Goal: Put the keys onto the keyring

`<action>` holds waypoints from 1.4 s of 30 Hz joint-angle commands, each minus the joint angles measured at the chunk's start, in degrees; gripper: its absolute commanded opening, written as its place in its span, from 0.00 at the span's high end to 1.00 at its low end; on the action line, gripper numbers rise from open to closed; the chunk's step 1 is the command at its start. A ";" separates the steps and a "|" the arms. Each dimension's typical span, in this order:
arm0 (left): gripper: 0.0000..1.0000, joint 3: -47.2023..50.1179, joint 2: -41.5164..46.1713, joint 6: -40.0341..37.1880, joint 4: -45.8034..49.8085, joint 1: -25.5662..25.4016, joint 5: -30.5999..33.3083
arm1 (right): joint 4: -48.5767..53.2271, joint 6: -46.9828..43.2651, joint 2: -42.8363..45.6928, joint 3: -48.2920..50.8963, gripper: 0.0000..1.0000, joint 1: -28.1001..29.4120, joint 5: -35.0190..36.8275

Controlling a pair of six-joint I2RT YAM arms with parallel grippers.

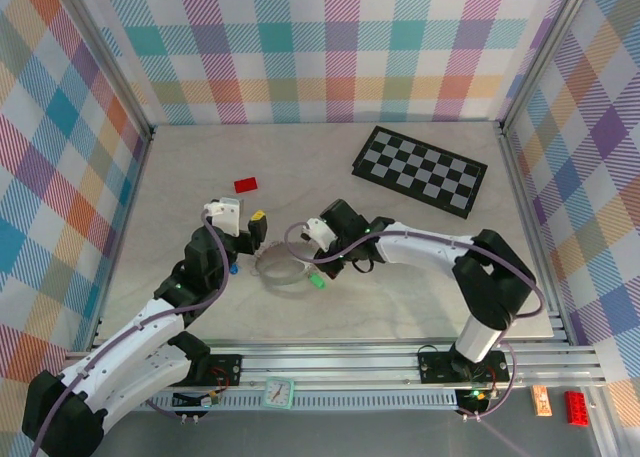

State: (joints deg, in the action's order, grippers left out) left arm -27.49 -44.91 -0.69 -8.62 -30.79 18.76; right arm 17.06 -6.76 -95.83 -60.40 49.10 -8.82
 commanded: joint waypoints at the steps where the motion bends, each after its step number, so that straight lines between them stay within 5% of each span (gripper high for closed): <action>1: 0.30 -1.69 0.70 -0.37 2.81 1.37 -3.34 | -4.06 -8.21 4.91 2.67 1.00 0.29 -0.71; 15: 0.36 -4.57 -1.60 -11.58 7.59 1.61 -26.92 | -13.38 -27.53 14.67 8.50 1.00 -0.14 -1.63; 21: 0.45 -7.16 -3.78 -15.81 10.42 1.69 -26.64 | -11.69 -32.83 16.27 9.08 1.00 -0.34 -4.15; 28: 0.46 -15.09 -9.20 -20.54 18.05 5.86 -37.26 | -11.90 -36.09 16.91 9.50 1.00 -0.32 -6.01; 34: 0.46 -15.69 -10.79 -14.47 17.23 6.62 -42.52 | -12.33 -24.61 15.56 7.85 1.00 -3.72 -10.53; 42: 0.43 -8.83 -9.01 -0.70 9.65 6.62 -35.81 | -7.05 -0.39 10.31 6.26 1.00 -8.30 -12.13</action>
State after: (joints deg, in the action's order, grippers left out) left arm -38.02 -54.72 -7.73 4.32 -24.60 -19.11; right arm 7.42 -17.74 -84.05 -53.36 40.75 -18.15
